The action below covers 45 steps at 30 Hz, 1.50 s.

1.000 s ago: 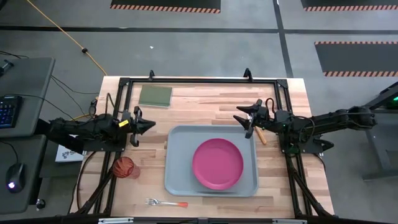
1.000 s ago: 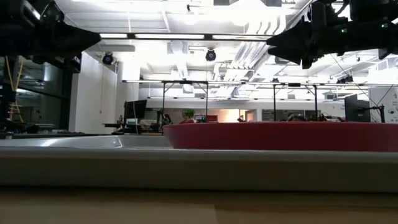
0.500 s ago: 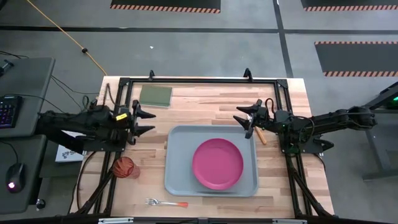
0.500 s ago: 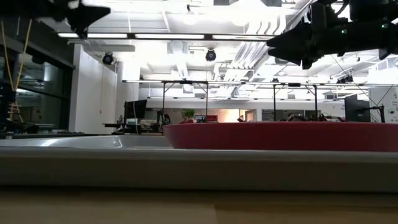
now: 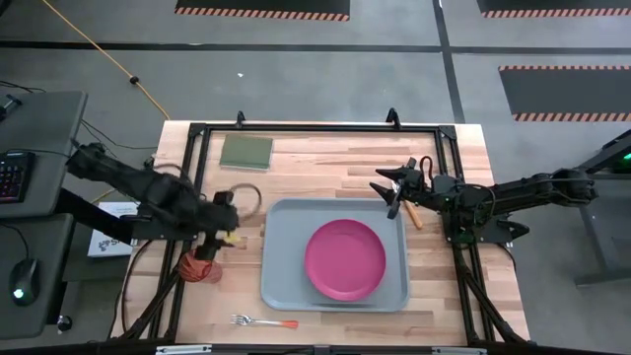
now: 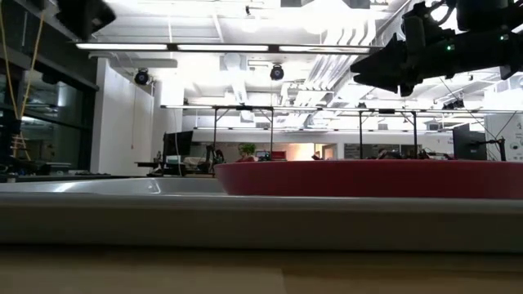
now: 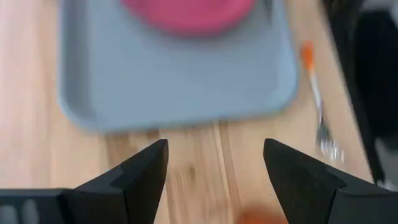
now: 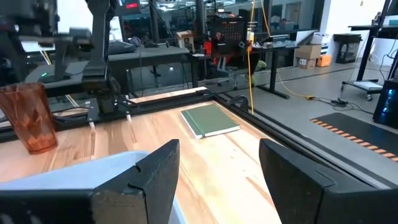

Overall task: Pick and place plate/cup/fork/spoon on tray
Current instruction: Put the red cup to the top left of the pink plate on the gray tray

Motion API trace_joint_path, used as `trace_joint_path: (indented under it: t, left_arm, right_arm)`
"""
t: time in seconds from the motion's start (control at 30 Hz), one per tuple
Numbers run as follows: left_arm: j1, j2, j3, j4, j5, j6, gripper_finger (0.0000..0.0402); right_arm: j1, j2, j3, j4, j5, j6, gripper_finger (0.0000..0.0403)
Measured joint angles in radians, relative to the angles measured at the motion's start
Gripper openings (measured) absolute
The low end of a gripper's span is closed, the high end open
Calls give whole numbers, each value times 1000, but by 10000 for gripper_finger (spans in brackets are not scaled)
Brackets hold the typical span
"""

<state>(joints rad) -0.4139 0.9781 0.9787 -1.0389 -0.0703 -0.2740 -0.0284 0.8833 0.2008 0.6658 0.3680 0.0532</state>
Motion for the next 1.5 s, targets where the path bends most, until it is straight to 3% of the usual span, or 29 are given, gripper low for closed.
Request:
trace_joint_path:
  t: [0.2, 0.4, 0.6, 0.77, 1.07, 1.5]
  left_arm:
    - [-102, 132, 84, -150, -3, -130, 253]
    - [-208, 148, 157, -230, -71, -194, 253]
    - [-292, 147, 165, -388, 3, -221, 253]
    - [-325, 147, 165, -395, -39, -224, 253]
    - [-370, 167, 164, -390, -28, -315, 252]
    - [-423, 266, 150, -373, -73, -300, 252]
  right_arm:
    - [0, 0, 0, -1, -1, -1, 213]
    - [0, 0, 0, -5, -1, -1, 213]
    - [0, 0, 0, -5, -1, -1, 213]
    - [0, 0, 0, -5, -1, -1, 213]
    - [0, 0, 0, -29, -1, 14, 213]
    - [0, 0, 0, -41, -1, 28, 213]
